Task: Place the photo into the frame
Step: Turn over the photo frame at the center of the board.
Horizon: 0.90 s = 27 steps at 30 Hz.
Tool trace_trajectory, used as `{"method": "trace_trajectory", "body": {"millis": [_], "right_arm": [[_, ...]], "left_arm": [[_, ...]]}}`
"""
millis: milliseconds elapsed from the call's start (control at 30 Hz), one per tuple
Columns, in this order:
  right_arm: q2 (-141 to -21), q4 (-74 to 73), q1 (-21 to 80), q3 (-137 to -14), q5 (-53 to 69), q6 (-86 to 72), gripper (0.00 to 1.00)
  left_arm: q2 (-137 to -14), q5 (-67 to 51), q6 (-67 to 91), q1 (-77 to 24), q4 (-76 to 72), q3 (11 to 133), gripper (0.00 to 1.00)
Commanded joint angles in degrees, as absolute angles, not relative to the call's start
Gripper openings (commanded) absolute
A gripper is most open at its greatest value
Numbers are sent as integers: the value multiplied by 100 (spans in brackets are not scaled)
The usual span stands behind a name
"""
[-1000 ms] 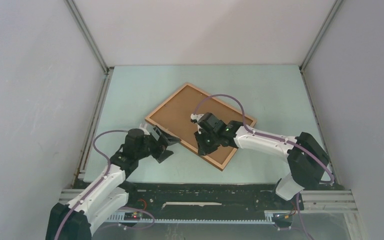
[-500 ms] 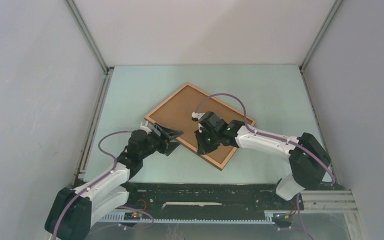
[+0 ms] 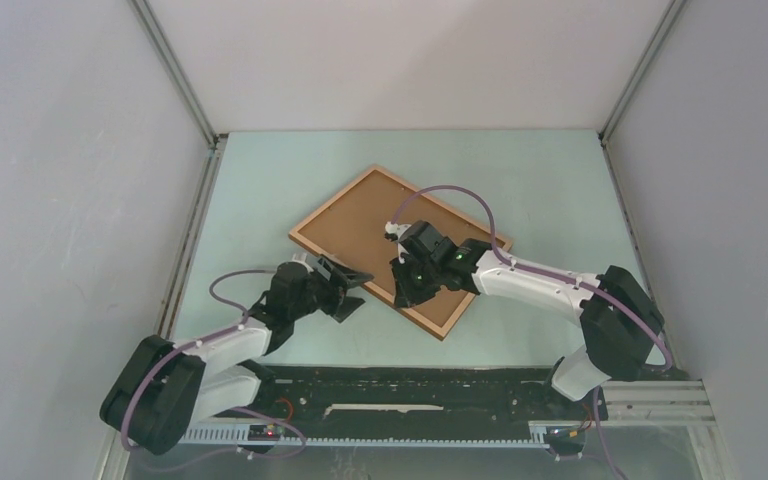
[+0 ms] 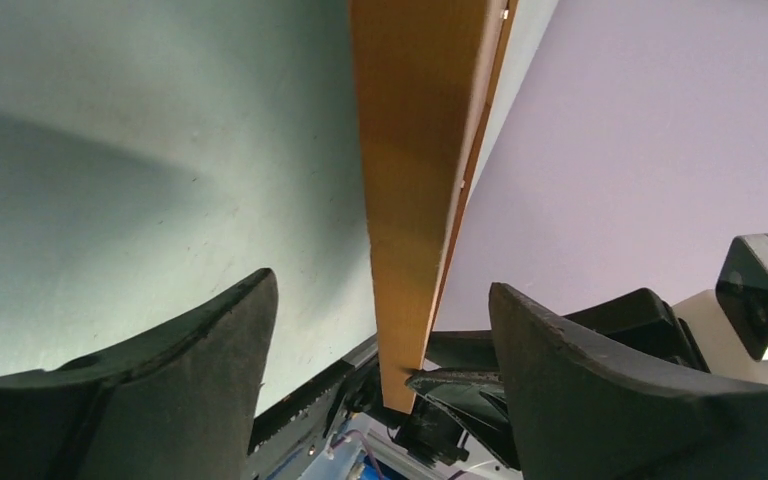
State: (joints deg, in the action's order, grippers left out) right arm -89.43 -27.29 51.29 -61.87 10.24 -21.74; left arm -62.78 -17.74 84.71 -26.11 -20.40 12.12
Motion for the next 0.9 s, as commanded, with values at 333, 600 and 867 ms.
{"method": "trace_trajectory", "body": {"millis": [333, 600, 867], "right_arm": [[-8544, -2368, 5111, -6231, 1028, -2569, 0], [-8527, -2377, 5200, -6230, 918, -2651, 0], [-8412, -2431, 5247, -6231, 802, -2574, 0]], "left_arm": [[-6934, -1622, 8641, -2716, -4069, 1199, 65], [-6873, -1503, 8585, -2716, -4421, 1088, 44], [-6477, -1530, 8262, -2708, -3977, 1281, 3]]}}
